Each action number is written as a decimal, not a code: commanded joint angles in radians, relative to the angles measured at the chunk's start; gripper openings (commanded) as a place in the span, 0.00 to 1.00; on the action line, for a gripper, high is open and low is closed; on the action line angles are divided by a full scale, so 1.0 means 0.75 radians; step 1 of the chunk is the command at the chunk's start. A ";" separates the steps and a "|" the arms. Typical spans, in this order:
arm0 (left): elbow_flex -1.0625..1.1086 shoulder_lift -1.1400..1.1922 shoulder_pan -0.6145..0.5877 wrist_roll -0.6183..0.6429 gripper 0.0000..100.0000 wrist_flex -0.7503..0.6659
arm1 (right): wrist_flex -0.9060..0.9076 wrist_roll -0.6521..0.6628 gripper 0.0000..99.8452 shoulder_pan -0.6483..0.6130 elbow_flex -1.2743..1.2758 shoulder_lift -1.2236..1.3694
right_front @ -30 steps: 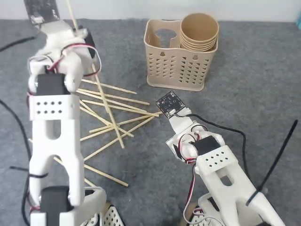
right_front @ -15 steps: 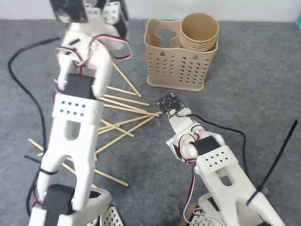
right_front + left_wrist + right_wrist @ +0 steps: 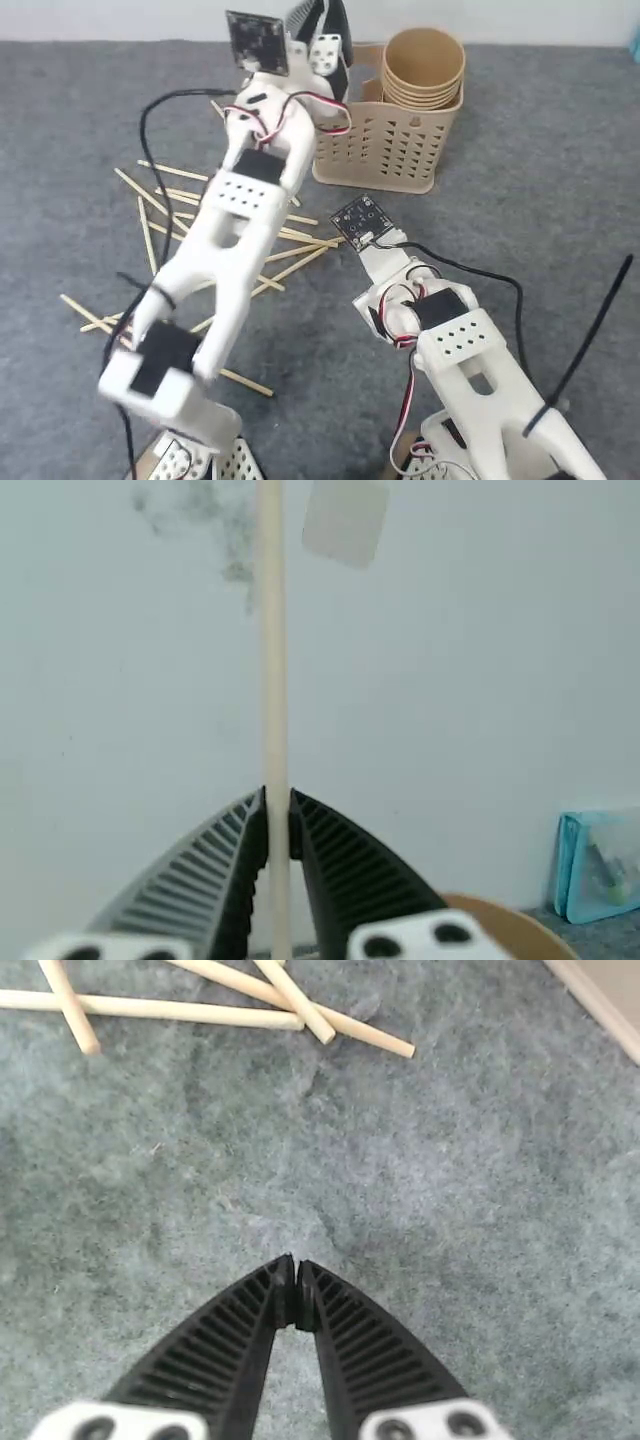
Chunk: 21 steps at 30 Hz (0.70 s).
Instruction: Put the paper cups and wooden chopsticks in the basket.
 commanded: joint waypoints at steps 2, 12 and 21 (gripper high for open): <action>-0.163 0.104 0.006 -0.012 0.04 -0.033 | -0.021 0.023 0.01 0.003 -0.008 -0.046; -0.154 -0.061 -0.049 -0.008 0.30 0.305 | -0.021 0.025 0.01 0.003 -0.008 -0.048; -0.157 -0.646 -0.331 -0.008 0.30 1.113 | -0.024 0.018 0.01 0.003 -0.008 -0.036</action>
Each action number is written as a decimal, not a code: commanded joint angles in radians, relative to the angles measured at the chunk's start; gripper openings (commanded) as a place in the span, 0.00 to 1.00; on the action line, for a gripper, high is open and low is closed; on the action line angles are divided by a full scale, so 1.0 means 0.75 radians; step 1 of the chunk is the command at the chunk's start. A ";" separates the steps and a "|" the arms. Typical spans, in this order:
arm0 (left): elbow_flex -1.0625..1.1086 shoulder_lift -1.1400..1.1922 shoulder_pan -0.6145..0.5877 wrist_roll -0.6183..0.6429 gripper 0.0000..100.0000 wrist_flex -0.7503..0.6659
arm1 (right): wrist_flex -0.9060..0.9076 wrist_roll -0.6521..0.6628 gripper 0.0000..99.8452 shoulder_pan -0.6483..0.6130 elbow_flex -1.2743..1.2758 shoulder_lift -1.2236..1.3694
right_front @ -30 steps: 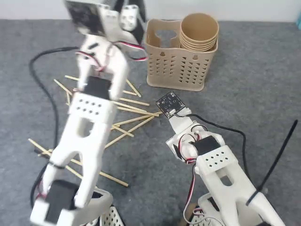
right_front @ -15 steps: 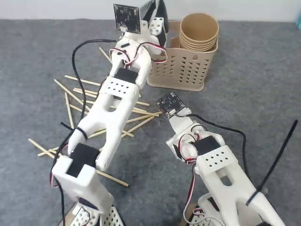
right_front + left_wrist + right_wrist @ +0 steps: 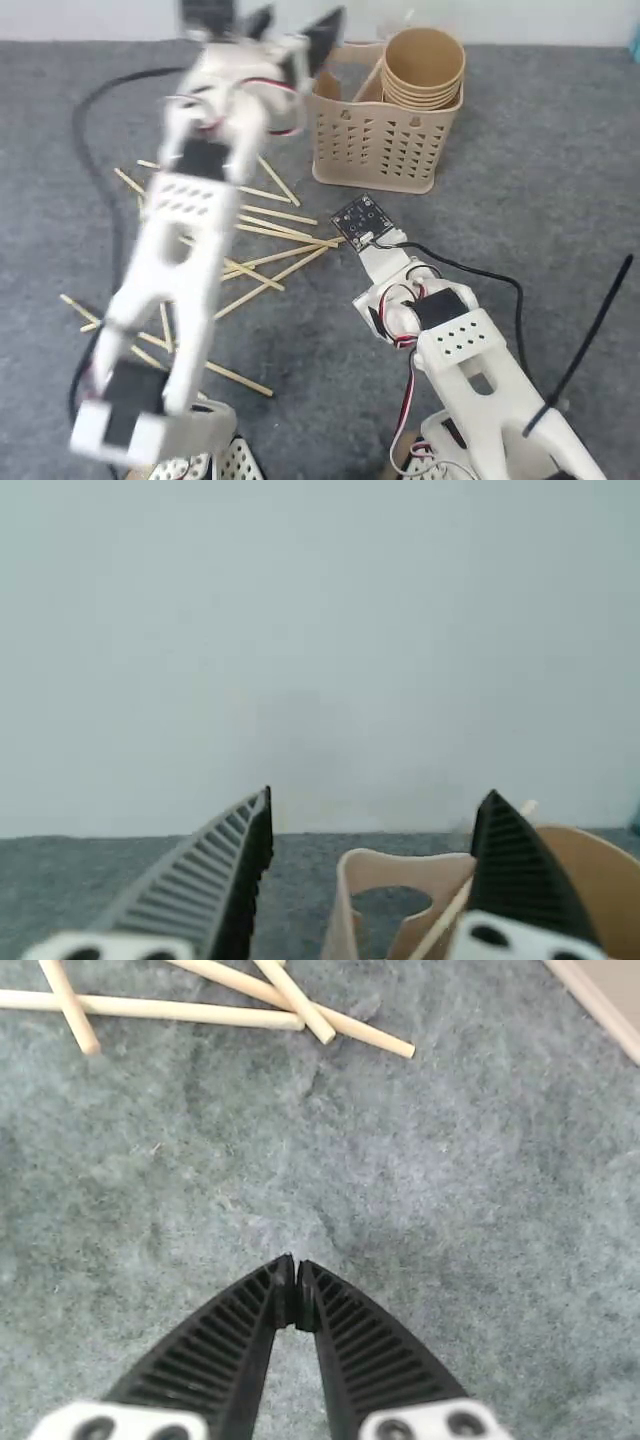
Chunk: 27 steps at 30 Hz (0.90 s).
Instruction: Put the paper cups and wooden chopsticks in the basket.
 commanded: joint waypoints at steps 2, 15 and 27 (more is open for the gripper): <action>-0.079 -0.436 -0.223 -0.006 0.30 0.460 | -0.026 0.016 0.01 0.003 -0.006 -0.036; -0.042 -0.694 -1.086 -0.004 0.30 1.033 | 0.208 -0.088 0.01 -0.105 -0.456 0.130; 0.457 -0.511 -1.602 0.000 0.30 0.671 | 0.261 -0.004 0.06 -0.230 -1.459 1.106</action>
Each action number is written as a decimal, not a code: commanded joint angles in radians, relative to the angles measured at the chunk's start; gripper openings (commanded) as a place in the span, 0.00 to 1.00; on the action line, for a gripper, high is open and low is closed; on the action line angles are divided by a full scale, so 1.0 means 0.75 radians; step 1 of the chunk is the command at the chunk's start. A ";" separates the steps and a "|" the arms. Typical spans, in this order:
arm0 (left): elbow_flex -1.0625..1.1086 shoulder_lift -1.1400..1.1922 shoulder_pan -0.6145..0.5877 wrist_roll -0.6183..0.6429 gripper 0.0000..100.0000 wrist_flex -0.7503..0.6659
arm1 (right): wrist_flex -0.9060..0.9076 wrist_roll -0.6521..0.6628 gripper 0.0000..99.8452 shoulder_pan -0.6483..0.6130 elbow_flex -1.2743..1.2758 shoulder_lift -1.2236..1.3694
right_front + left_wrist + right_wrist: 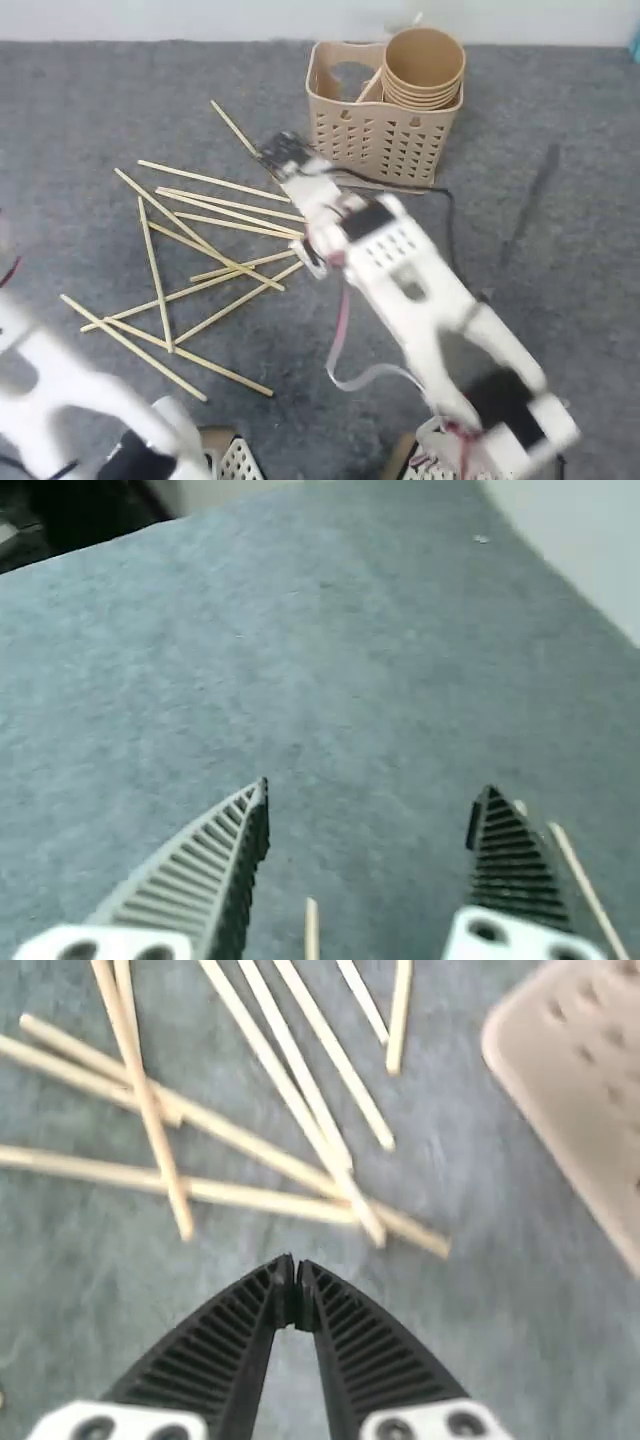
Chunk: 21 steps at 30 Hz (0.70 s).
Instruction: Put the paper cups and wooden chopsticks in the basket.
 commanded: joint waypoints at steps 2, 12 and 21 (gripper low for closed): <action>0.081 0.047 -0.203 -0.002 0.30 -0.221 | -0.009 0.037 0.09 -0.011 -0.546 0.394; 0.089 0.342 -0.346 -0.002 0.30 -0.430 | 0.116 0.188 0.10 -0.024 -1.925 1.384; 0.093 0.481 -0.336 -0.004 0.30 -0.456 | 0.216 0.245 0.11 0.062 -2.510 1.820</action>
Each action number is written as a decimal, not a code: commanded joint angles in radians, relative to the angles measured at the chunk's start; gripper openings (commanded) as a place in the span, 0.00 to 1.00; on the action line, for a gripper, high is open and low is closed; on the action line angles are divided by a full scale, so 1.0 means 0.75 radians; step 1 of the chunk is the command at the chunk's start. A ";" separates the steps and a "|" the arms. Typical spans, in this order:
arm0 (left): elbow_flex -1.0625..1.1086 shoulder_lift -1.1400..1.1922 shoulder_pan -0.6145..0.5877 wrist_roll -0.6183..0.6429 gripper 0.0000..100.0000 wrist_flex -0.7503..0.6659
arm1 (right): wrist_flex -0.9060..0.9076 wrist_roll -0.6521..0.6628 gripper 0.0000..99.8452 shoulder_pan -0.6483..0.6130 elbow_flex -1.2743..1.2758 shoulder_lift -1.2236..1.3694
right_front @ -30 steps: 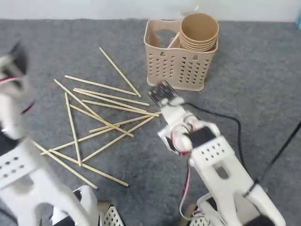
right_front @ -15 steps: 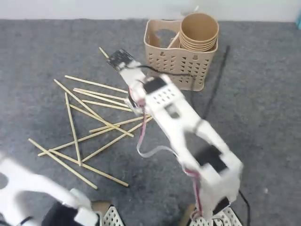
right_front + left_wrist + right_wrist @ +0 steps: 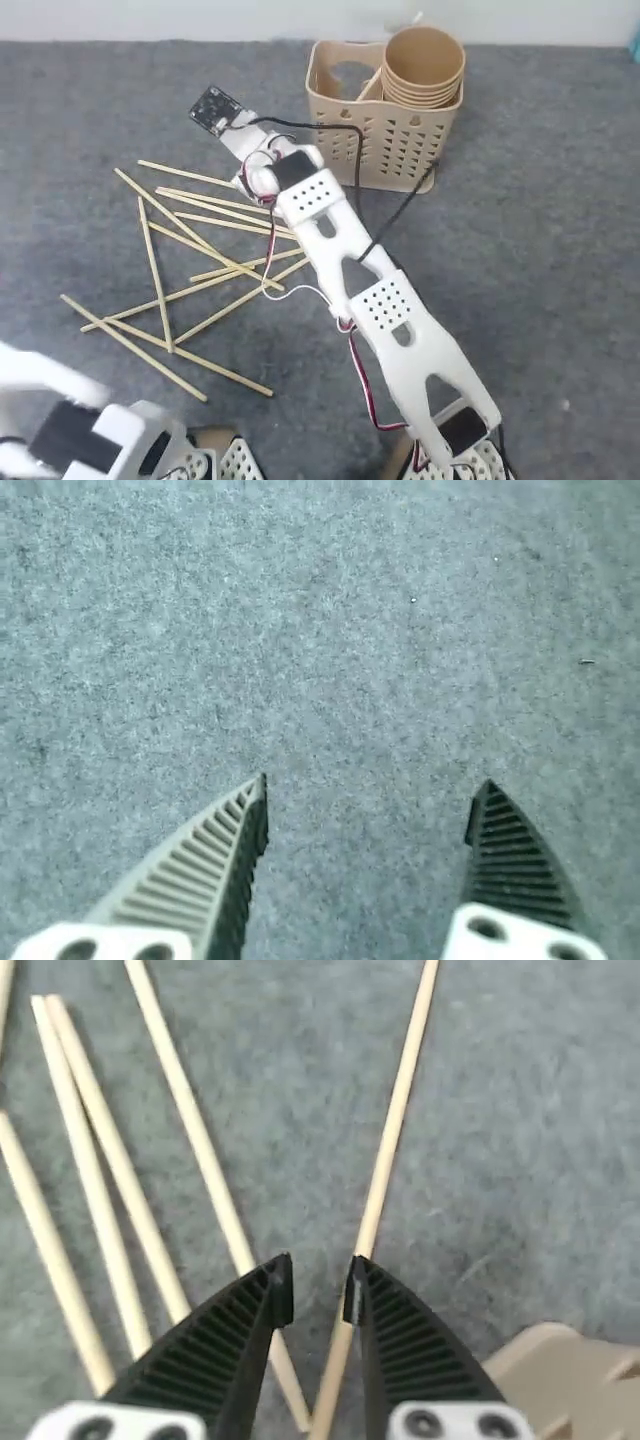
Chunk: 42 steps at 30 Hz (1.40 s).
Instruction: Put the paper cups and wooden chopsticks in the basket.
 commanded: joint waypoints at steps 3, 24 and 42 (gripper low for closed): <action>-0.013 -0.008 0.002 -0.002 0.30 -0.033 | -0.005 0.023 0.10 0.085 -0.029 -0.017; -0.011 0.000 -0.006 -0.004 0.30 -0.031 | -0.054 0.172 0.01 0.046 0.215 -0.021; -0.009 0.000 -0.006 -0.004 0.30 -0.029 | 0.467 -0.092 0.01 -0.007 -0.170 -0.494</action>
